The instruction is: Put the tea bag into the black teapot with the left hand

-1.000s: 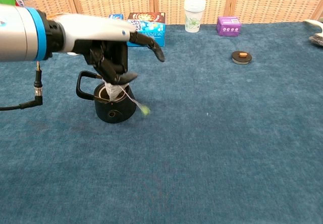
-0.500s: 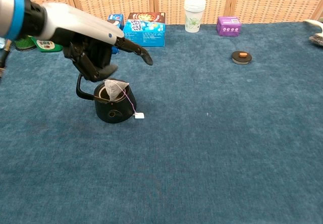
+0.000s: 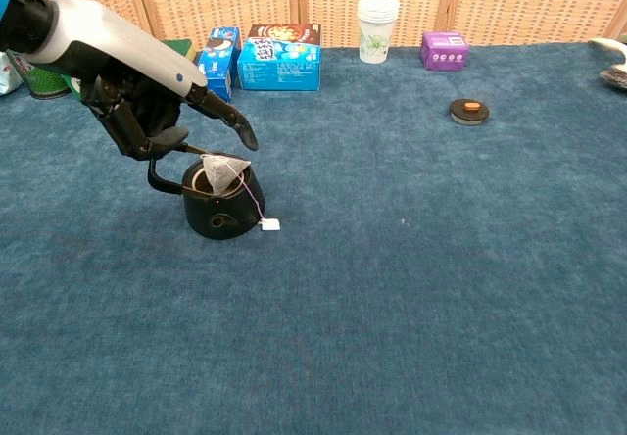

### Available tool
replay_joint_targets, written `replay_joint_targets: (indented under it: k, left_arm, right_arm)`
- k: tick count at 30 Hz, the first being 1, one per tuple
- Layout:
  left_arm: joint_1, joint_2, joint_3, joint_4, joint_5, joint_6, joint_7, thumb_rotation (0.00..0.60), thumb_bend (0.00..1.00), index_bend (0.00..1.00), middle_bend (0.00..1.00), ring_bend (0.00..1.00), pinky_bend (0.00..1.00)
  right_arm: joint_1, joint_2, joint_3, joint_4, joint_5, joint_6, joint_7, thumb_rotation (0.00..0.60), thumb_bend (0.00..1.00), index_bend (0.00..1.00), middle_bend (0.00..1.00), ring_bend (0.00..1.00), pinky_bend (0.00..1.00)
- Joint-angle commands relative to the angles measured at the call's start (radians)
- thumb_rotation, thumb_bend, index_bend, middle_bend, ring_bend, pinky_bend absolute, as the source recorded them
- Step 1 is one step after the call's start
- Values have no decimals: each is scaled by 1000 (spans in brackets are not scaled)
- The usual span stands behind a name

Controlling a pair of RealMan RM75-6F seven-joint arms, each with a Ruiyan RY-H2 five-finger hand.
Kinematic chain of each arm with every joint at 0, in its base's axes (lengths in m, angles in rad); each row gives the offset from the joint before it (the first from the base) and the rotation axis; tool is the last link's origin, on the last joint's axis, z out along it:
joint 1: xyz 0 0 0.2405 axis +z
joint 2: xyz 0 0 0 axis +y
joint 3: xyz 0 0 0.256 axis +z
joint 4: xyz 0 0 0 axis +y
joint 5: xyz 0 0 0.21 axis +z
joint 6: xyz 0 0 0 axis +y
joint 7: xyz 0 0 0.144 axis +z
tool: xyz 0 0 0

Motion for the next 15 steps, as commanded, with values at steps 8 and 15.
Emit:
replay_joint_targets:
  k: [8,15]
  left_arm:
    - [-70,0,135,47,-46,-1,-89,600,1000,0,1000,1000,1000]
    - [-101,-29,181,73,-57,4,-136,600,1000,0,1000,1000,1000]
  right_arm:
    - [15,-13,-5,22,-10,-21,17,600,92,174,216,315,245]
    - [22,-22,-7,43,-14,-29,35,600,92,171,217,315,246]
